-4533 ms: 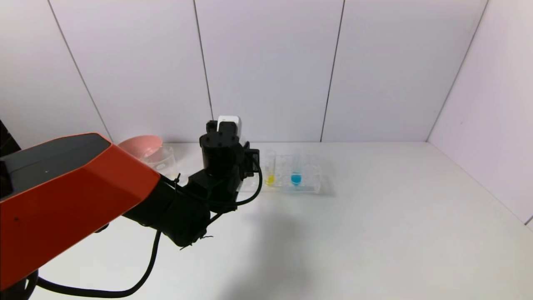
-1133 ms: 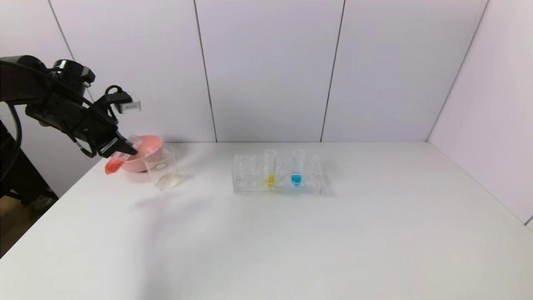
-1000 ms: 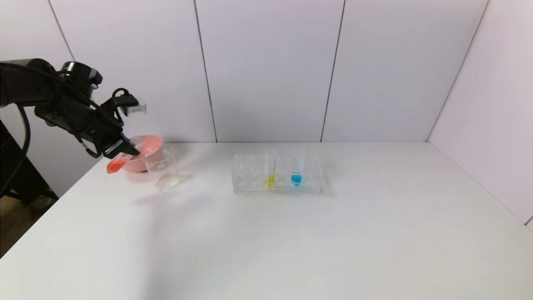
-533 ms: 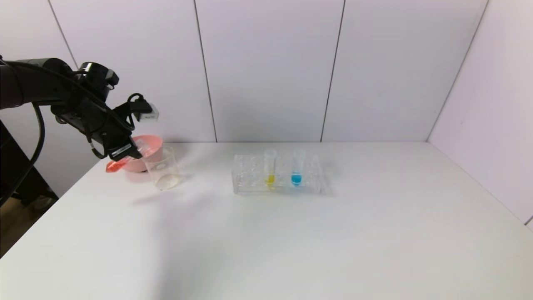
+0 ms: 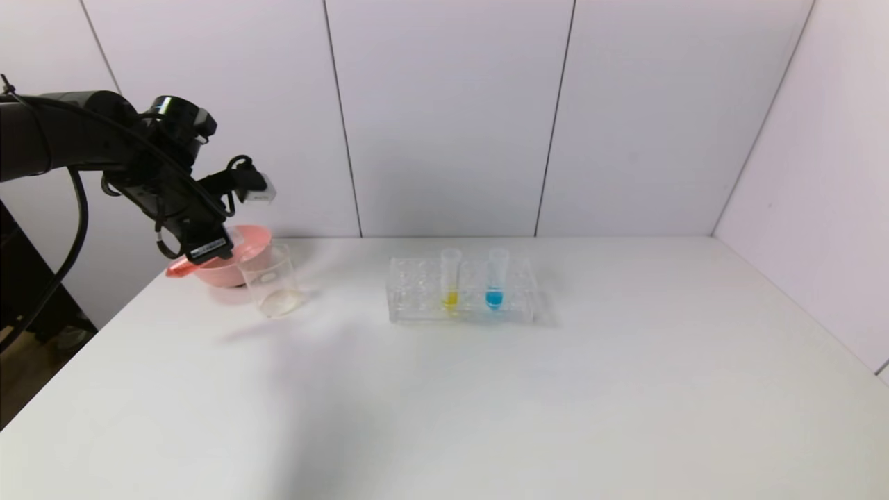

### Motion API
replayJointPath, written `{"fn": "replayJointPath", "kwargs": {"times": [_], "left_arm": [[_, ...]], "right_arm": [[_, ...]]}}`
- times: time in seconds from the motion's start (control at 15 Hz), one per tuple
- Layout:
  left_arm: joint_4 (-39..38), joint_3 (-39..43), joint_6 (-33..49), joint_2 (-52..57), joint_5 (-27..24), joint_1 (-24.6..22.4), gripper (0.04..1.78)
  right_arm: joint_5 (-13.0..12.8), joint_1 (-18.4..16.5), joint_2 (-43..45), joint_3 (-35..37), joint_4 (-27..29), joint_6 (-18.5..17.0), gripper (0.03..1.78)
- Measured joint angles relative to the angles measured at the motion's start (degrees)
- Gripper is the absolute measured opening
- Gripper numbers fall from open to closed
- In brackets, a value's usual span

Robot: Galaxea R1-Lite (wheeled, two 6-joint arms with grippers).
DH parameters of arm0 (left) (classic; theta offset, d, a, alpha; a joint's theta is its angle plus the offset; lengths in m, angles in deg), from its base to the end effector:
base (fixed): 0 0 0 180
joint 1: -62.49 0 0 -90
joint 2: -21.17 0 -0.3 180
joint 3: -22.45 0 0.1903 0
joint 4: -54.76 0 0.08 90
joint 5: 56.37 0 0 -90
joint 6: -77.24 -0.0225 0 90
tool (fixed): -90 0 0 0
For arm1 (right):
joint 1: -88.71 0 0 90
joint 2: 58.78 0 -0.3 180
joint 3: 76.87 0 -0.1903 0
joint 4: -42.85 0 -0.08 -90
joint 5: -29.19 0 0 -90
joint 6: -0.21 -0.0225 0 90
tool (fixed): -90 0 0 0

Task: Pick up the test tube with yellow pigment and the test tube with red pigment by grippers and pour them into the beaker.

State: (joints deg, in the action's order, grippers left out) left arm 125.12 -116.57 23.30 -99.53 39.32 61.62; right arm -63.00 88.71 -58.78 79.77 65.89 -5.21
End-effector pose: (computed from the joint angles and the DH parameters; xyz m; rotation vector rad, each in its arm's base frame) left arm 0.3967 0.0083 0.2370 0.9110 0.8908 -0.3291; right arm -0.0228 -0.0009 0.0760 0.0947 -0.0074 -0.0379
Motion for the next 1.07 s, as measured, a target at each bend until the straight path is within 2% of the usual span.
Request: {"fn": "replayJointPath", "kwargs": {"times": [0.27, 0.47, 0.93, 1.07], "left_arm": [[0.16, 0.0, 0.0, 0.13, 4.04, 1.26, 0.44], [0.63, 0.27, -0.05, 0.05, 8.97, 2.17, 0.44], [0.5, 0.79, -0.11, 0.05, 12.8, 4.38, 0.44], [1.16, 0.82, -0.16, 0.05, 15.66, 4.89, 0.44]], "right_arm": [[0.0, 0.0, 0.0, 0.0, 0.0, 0.02, 1.71], [0.0, 0.0, 0.0, 0.0, 0.02, 0.0, 1.71], [0.0, 0.0, 0.0, 0.0, 0.02, 0.0, 1.71], [0.0, 0.0, 0.0, 0.0, 0.0, 0.0, 1.71]]}}
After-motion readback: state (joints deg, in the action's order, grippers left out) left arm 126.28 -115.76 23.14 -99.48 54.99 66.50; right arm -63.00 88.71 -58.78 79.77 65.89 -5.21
